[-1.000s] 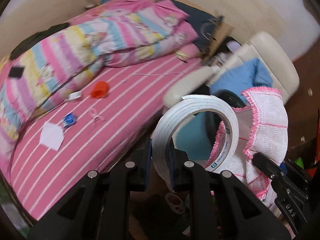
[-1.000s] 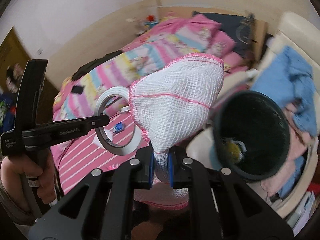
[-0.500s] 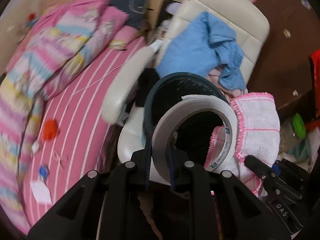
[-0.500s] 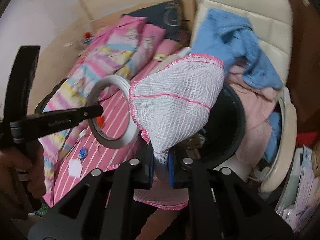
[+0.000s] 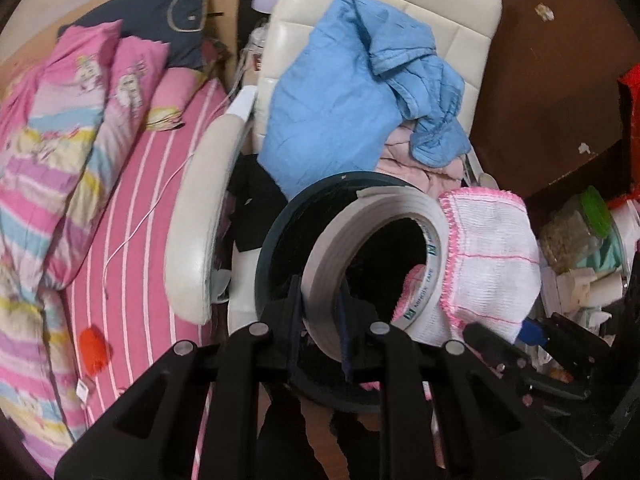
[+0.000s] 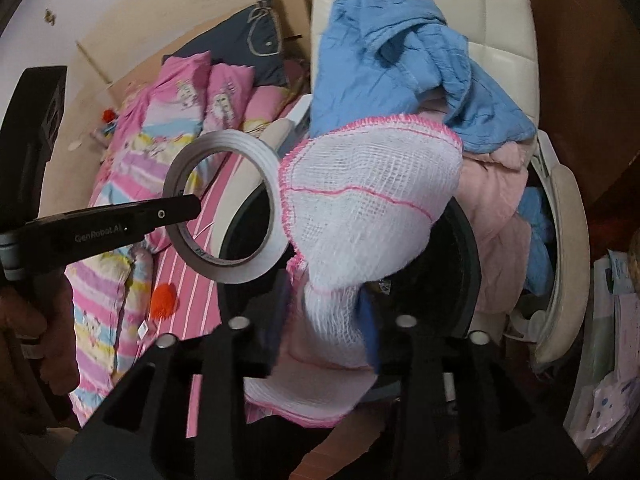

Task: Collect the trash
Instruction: 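Carry the tape roll and gauze cloth with both tools over the black trash bin, then open both tools to drop the tape roll and gauze into the bin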

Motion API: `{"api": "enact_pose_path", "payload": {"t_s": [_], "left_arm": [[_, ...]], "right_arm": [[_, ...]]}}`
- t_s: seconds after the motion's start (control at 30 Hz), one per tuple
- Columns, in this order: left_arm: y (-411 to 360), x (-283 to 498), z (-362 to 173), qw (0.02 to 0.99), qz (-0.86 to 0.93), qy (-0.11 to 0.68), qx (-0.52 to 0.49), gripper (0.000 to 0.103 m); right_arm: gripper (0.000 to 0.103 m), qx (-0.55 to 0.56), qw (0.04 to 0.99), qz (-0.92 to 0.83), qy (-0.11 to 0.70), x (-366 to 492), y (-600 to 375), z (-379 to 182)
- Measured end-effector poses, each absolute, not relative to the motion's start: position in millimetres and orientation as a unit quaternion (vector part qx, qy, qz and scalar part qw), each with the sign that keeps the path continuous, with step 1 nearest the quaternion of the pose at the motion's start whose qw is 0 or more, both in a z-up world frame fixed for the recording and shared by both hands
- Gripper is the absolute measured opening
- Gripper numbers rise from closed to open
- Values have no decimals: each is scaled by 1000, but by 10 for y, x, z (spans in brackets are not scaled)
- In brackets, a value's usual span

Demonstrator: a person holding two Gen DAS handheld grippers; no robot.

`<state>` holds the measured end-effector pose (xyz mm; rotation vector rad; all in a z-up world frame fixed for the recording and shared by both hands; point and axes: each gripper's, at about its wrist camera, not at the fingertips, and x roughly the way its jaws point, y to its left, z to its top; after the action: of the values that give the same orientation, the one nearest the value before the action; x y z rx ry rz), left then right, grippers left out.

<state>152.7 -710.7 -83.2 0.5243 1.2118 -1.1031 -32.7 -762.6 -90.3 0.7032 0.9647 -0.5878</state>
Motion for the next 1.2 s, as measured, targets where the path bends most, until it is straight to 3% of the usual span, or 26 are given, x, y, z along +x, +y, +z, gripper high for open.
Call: {"api": "enact_pose_path", "payload": {"t_s": [0.23, 0.43, 0.57, 0.83, 0.97, 1.2], "left_arm": [[-7419, 1426, -923, 618, -520, 529, 259, 16], [-7587, 1286, -973, 598, -541, 524, 273, 17], [-7673, 1142, -985, 588, -552, 518, 284, 20], [-7704, 829, -917, 584, -564, 506, 290, 39], [-7671, 717, -851, 596, -559, 500, 286, 56], [-7558, 572, -732, 617, -543, 503, 267, 57]], "right_arm": [[65, 349, 775, -296, 436, -447, -7689, -901], [72, 357, 767, -315, 429, -565, -7694, -872], [75, 363, 763, -330, 422, -713, -7701, -836], [77, 371, 759, -343, 411, -1018, -7704, -772], [79, 366, 764, -342, 407, -1178, -7699, -714], [80, 357, 776, -331, 402, -1415, -7692, -625]]}}
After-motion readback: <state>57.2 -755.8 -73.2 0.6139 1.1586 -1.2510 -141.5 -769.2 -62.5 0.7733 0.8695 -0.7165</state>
